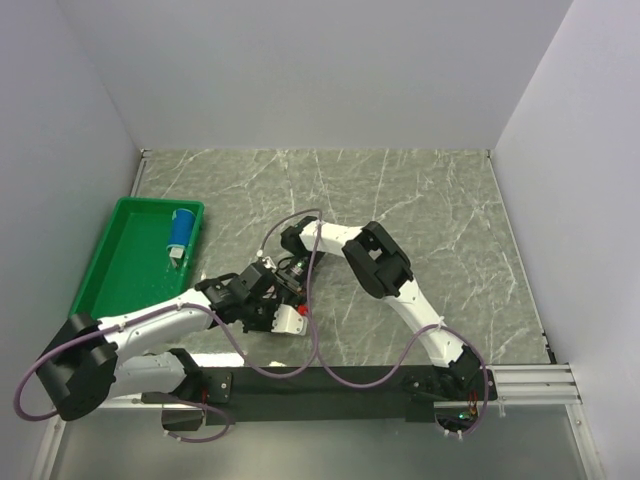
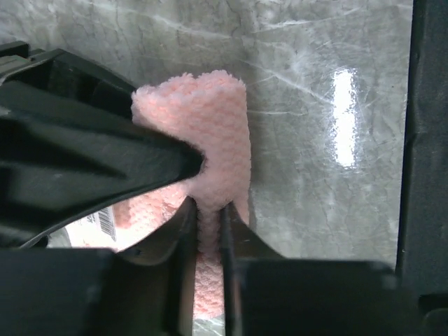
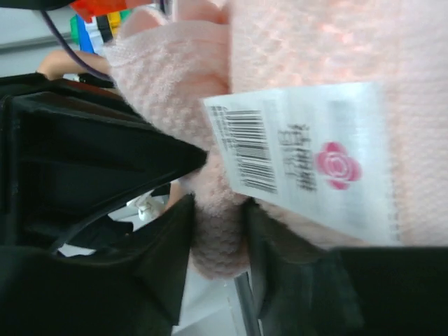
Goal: Roll the towels
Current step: Roll the towel
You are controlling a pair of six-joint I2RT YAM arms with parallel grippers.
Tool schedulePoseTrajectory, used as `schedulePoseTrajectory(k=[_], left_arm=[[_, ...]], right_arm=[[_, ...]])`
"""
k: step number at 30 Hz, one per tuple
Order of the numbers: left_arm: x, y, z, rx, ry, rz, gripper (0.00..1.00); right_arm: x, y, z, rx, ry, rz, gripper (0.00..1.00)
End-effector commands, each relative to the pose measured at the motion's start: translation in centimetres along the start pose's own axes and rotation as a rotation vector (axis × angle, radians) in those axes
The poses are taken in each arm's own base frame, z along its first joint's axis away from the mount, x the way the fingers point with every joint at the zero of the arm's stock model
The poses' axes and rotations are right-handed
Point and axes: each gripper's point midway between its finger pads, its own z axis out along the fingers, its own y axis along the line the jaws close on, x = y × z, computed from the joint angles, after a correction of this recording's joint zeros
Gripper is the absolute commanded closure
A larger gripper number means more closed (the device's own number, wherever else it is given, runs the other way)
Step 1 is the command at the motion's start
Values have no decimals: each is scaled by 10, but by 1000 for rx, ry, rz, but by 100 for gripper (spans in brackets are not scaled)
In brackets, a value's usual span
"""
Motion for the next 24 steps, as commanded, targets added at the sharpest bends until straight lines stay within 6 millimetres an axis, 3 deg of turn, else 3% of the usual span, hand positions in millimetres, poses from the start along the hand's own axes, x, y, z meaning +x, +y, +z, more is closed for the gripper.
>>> schedulePoseTrajectory(k=[1,2,3,4,5,12,13,20,24], left_arm=[[37,-36,0,110,150,-106,88],[40,-43,-3,136,163,-126,92],[39,-47,-4,149,158,-141,97],[39,-46,-5,144,162,-152,99],[37,-44,-7,132,159,-187,100],[35,-40,-18,256,145,-357,100],[34,-45,-19,304,136,-387,99],[23,-30,-15,419,83,-450,99],[21,-32,-11,498,90,-472,99]], right_arm=[[13,-52,-6,173,27,106,53],[11,-53,-7,178,16,101,40],[10,-53,-10,184,6,104,39],[11,-52,-14,184,-9,128,20],[10,-52,-16,187,-21,133,18],[-3,-56,-47,265,-150,134,16],[-3,-53,-53,278,-168,136,16],[-17,-27,-88,281,-268,30,16],[-27,-17,-137,340,-388,-12,16]])
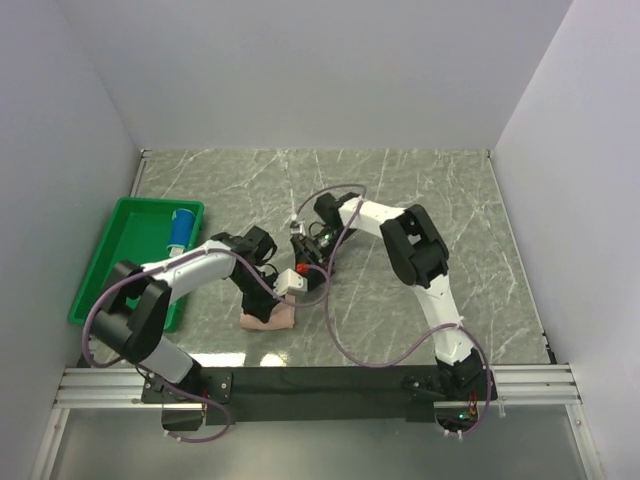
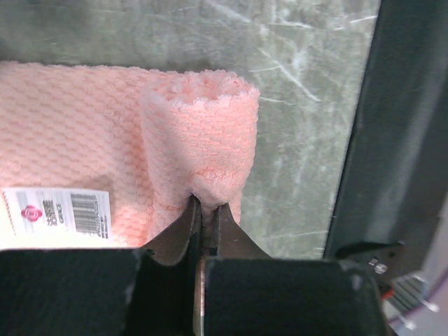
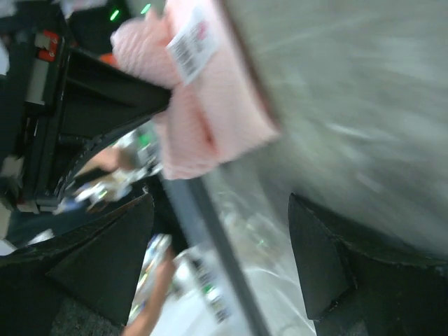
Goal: Roll the towels
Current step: Roll the towel
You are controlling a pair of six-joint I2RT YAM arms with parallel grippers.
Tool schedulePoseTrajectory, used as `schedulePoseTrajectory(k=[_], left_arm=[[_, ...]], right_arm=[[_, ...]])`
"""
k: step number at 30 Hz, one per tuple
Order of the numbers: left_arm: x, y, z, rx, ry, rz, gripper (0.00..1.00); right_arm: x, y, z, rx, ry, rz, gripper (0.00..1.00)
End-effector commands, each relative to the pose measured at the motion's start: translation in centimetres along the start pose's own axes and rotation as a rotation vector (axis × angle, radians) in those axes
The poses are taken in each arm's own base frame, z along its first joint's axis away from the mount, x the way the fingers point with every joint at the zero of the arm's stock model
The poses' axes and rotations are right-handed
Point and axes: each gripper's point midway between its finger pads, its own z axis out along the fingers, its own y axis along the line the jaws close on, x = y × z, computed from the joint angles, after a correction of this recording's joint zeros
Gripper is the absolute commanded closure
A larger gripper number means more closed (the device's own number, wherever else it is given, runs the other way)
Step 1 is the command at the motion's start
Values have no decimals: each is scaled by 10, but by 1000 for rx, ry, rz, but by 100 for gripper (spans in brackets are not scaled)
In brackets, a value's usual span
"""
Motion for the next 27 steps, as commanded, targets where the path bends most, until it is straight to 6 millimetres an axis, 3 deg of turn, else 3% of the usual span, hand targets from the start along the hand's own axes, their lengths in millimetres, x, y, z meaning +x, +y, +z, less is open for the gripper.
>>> schedulePoseTrajectory(k=[1,3,4,5,6,8,11,14,17,18,21,22,24,25,27], left_arm=[[23,-26,7,157,90,-86,99],[26,-31,9,227,94,-125,99],[22,-25,5,236,75,-144,99],[24,-24,8,270,73,-165,99],[21,-25,7,302,49,-188,99],[23,-9,9,313,28,-230,99],[26,12,12,339,8,-288,99],[22,34,12,359,-27,-330,99],[20,53,15,366,-44,-347,99],[21,57,16,362,-36,-344,98],[25,73,22,345,-9,-337,97],[25,77,23,340,-3,-334,97],[30,79,27,351,16,-346,96],[30,81,27,350,18,-348,96],[32,83,29,345,23,-348,94]], right_arm=[[-31,-14,-64,183,-195,-127,16],[-37,-16,-96,209,-284,-140,19],[-32,-16,-126,227,-361,-127,20],[-36,-17,-142,251,-422,-157,22],[-34,-19,-156,283,-469,-164,24],[-19,-17,-191,345,-585,-183,31],[3,-10,-217,438,-692,-234,46],[25,5,-225,532,-757,-325,53],[43,21,-218,619,-783,-435,53],[47,37,-201,625,-753,-519,51],[54,37,-169,704,-636,-649,40],[54,44,-146,697,-572,-725,33],[46,47,-126,728,-523,-812,29],[44,57,-107,725,-474,-910,27],[28,61,-94,761,-451,-1024,27]])
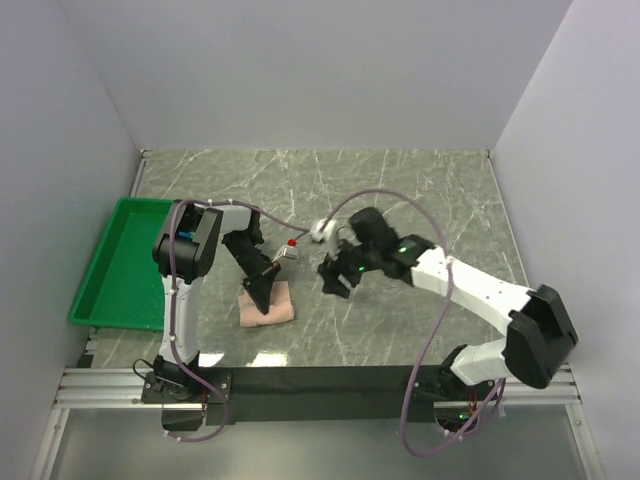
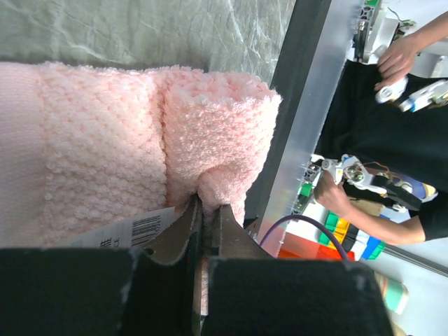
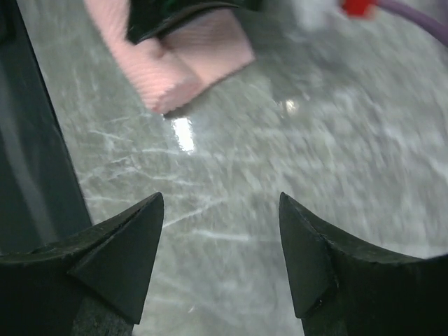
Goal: Roll the towels
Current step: Roll the towel
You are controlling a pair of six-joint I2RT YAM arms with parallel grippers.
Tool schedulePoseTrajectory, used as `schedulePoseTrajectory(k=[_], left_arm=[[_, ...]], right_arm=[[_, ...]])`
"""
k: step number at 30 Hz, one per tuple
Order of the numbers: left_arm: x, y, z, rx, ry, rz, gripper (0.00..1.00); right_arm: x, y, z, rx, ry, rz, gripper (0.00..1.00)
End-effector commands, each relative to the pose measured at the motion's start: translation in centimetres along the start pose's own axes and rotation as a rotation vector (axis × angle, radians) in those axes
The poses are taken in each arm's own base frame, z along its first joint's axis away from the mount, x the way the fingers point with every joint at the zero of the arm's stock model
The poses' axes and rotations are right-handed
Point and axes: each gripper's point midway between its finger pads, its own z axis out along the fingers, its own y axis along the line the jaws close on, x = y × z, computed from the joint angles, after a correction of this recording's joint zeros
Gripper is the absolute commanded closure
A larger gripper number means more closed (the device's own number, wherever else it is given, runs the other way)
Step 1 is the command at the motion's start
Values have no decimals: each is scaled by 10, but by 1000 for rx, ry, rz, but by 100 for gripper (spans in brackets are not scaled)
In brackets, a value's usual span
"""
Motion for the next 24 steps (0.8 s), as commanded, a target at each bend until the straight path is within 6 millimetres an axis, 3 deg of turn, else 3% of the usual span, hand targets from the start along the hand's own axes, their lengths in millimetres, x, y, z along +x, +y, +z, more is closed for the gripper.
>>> schedulePoseTrajectory(k=[1,4,5,9,12,17,24], left_arm=[[-12,75,-7,-225,42,230,94],[-13,76,-7,-223,38,227,92],[-13,76,-7,-225,36,226,92],[-12,77,-6,-225,34,214,89],[-12,78,-5,-223,28,211,88],[-13,79,-3,-210,28,202,86],[-16,81,-6,-214,33,208,86]], right_arm=[[-23,5,31,51,-27,-286,27],[-32,20,59,9,-8,-402,28],[-34,36,69,-27,-16,-447,29],[-15,63,104,-110,42,-546,32],[-11,80,118,-150,55,-556,34],[-17,84,132,-98,15,-628,34],[-1,83,161,-74,66,-707,36]])
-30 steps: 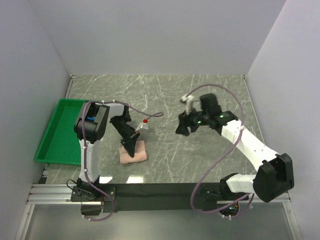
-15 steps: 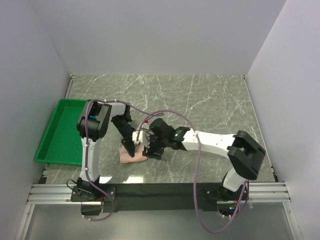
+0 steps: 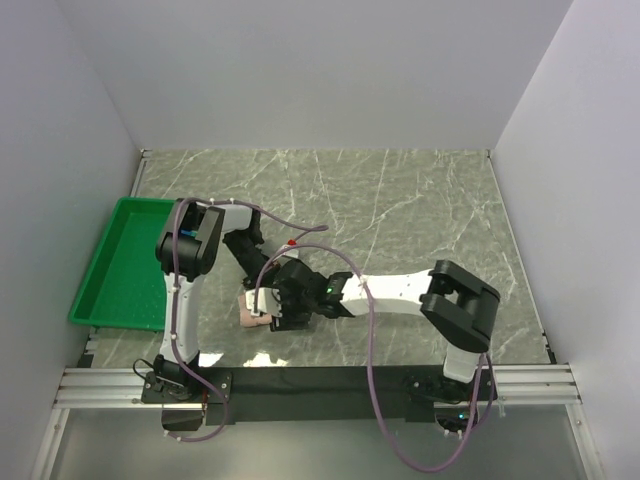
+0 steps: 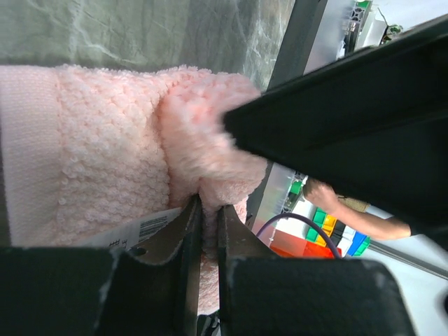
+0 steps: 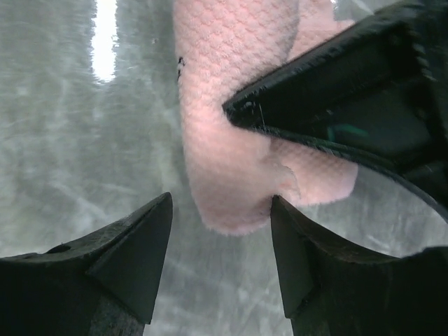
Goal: Roll the towels
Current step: Roll the towel
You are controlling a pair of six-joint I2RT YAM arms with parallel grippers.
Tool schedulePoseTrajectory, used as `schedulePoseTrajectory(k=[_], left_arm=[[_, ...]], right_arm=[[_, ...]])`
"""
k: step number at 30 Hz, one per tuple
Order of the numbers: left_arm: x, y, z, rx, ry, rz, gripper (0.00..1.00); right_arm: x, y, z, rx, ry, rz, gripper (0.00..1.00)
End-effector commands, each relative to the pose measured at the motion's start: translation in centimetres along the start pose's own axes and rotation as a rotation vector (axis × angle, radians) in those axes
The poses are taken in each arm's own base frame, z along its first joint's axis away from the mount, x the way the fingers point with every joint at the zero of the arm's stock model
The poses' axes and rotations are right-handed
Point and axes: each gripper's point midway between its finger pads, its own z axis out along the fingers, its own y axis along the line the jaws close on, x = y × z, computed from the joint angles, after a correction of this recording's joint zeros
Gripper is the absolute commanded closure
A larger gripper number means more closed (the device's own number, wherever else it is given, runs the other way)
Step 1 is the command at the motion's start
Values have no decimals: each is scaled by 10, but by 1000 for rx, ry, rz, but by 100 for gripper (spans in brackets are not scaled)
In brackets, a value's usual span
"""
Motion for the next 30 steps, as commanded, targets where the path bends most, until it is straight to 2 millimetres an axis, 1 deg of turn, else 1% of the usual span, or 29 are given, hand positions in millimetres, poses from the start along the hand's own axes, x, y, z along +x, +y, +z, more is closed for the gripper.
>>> schedulePoseTrajectory(k=[1,5,6,9,11,12,13,16,17,20,23,26,27,29,30], left_arm=[[-18,78,-7,-236,22,246,86],[-16,77,-7,-231,26,244,86],[-16,77,-7,-229,28,245,86],[-14,76,-5,-224,27,246,86],[-14,75,-5,-222,28,252,86],[-14,75,-5,-222,28,252,86],[-14,75,-6,-223,29,253,86],[-12,74,-5,-221,33,254,86],[-13,74,-6,-223,33,255,86],[-13,75,-6,-220,31,253,86],[-13,75,-6,-220,29,254,86],[-14,75,-6,-219,29,248,85],[-13,75,-6,-216,31,245,85],[-13,75,-6,-216,31,245,84],[-13,75,-6,-219,31,245,84]], right_arm=[[-21,-16,16,64,-44,-85,36],[-13,-17,26,81,-16,-97,36],[-11,-21,26,105,-6,-86,36],[-7,-27,19,128,6,-45,35],[1,-31,14,149,31,-27,32],[3,-33,12,165,37,-21,28],[4,-35,9,174,41,-17,27],[-2,-37,-2,197,7,-12,23],[-7,-37,-9,201,-14,-16,22],[-17,-34,-15,183,-56,-36,22],[-27,-33,-11,157,-77,-54,23],[-29,-31,-1,124,-67,-62,25],[-30,-29,1,109,-73,-67,27],[-25,-24,9,75,-55,-72,29],[-23,-22,13,66,-47,-71,33]])
